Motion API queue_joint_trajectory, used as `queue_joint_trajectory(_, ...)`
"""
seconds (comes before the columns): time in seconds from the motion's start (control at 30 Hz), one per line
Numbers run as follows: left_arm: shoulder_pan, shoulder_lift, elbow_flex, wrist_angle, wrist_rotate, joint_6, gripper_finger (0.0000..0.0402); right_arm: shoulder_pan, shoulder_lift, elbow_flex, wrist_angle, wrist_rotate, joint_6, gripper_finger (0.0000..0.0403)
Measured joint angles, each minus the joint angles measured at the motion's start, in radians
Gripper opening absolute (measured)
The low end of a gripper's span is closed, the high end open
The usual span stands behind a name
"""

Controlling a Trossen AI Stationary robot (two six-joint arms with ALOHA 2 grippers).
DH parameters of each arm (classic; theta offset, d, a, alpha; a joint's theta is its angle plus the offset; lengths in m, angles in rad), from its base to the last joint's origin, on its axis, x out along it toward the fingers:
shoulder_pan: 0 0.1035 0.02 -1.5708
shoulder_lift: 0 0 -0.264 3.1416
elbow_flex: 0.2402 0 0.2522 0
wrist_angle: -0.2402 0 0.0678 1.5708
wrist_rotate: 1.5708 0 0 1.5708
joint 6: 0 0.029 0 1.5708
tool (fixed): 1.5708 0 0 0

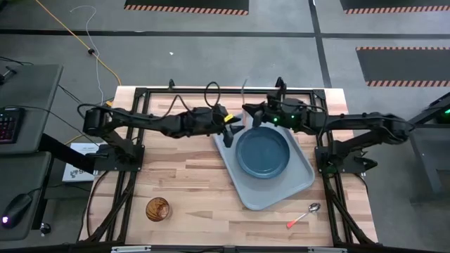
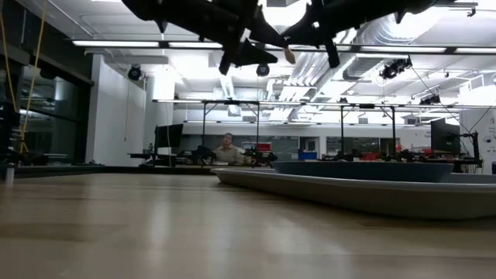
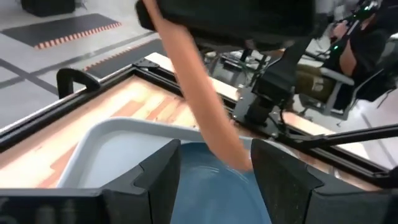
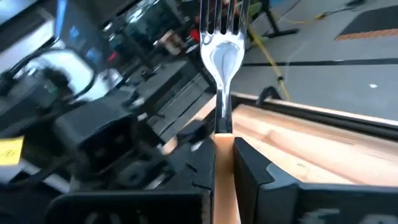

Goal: Pick and place plate/cup/fork/spoon on tray
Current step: Put the orange fork on the right side of the dark blue plate

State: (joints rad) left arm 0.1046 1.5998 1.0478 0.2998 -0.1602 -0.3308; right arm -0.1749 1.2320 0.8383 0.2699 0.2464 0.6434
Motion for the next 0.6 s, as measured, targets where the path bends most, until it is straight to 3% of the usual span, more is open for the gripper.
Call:
queue_joint_trajectory(0.2, -0.001, 0.013, 0.007, 0.004, 0.027, -0.014, 0.0184, 0.021, 0.020, 0.011, 0.003, -0.063, -0.053, 0.0014)
queue_joint_trajectory(0.43, 0.007, 0.006, 0.008, 0.050, 0.291, -0.033, 0.0184, 0.035, 0.019, 0.012, 0.128, -0.169, -0.098, 0.0015)
queue_joint_trajectory(0.6, 0.007, 0.005, 0.008, 0.136, 0.313, -0.060, 0.0183, 0.034, 0.019, 0.012, 0.171, -0.195, -0.102, 0.0015)
